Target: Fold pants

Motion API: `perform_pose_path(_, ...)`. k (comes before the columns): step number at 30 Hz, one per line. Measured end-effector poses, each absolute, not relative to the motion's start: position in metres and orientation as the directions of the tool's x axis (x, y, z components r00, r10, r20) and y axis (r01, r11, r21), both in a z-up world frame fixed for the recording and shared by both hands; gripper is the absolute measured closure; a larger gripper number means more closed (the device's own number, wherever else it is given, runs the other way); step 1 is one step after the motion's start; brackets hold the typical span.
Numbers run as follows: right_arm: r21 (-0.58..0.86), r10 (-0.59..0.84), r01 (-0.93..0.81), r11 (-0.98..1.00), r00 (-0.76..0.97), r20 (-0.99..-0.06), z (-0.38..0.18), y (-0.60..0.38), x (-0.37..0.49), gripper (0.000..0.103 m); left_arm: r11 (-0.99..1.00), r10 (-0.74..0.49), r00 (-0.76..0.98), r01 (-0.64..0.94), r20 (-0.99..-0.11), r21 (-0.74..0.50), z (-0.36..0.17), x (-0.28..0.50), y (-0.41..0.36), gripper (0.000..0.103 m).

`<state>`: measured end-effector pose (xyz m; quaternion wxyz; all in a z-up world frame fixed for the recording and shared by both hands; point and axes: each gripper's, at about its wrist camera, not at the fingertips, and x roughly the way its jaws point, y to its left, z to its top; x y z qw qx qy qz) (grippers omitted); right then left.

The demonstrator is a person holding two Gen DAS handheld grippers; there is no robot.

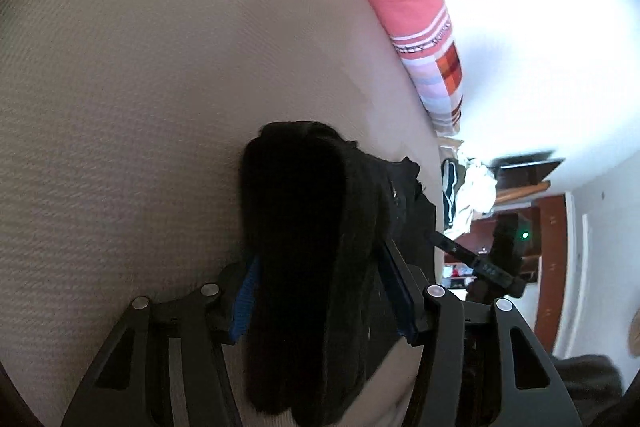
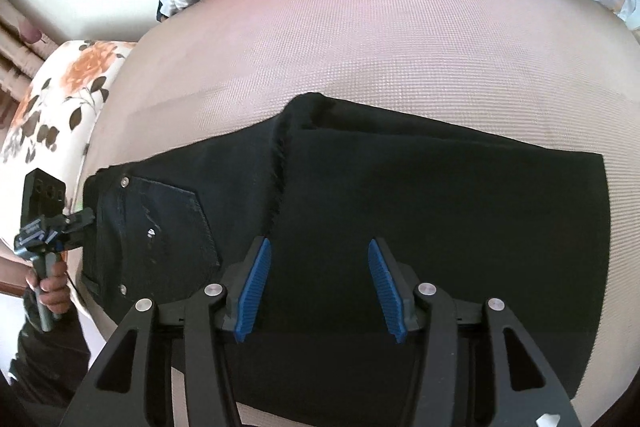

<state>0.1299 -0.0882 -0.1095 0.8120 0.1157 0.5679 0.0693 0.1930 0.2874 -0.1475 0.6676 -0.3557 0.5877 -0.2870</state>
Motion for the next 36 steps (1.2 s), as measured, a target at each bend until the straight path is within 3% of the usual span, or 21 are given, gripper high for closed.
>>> perform_pose_path(6, 0.303, 0.279, 0.01, 0.953, 0.36, -0.89, -0.107, -0.08, 0.131, 0.054, 0.629, -0.755, 0.222, -0.018, -0.617, -0.777, -0.145, 0.189, 0.271, 0.05)
perform_pose_path(8, 0.301, 0.277, 0.004, 0.954, 0.374, -0.885, -0.103, -0.081, 0.128, 0.054, 0.673, -0.706, 0.251, -0.053, -0.662, -0.737, -0.141, 0.183, 0.268, 0.064)
perform_pose_path(14, 0.326, 0.287, 0.013, 0.945, 0.439, -0.851, -0.084, -0.107, 0.12, 0.054, 0.804, -0.534, 0.279, -0.126, -0.798, -0.581, -0.106, 0.175, 0.241, 0.076)
perform_pose_path(25, 0.404, 0.303, 0.075, 0.912, 0.54, -0.785, -0.075, -0.186, 0.079, 0.054, 0.825, -0.493, 0.349, -0.103, -0.797, -0.555, -0.018, 0.166, 0.127, 0.081)
perform_pose_path(36, 0.47, 0.307, 0.142, 0.871, 0.589, -0.747, -0.08, -0.261, 0.039, 0.052, 0.915, -0.383, 0.341, 0.011, -0.858, -0.404, -0.019, 0.176, -0.023, 0.082)
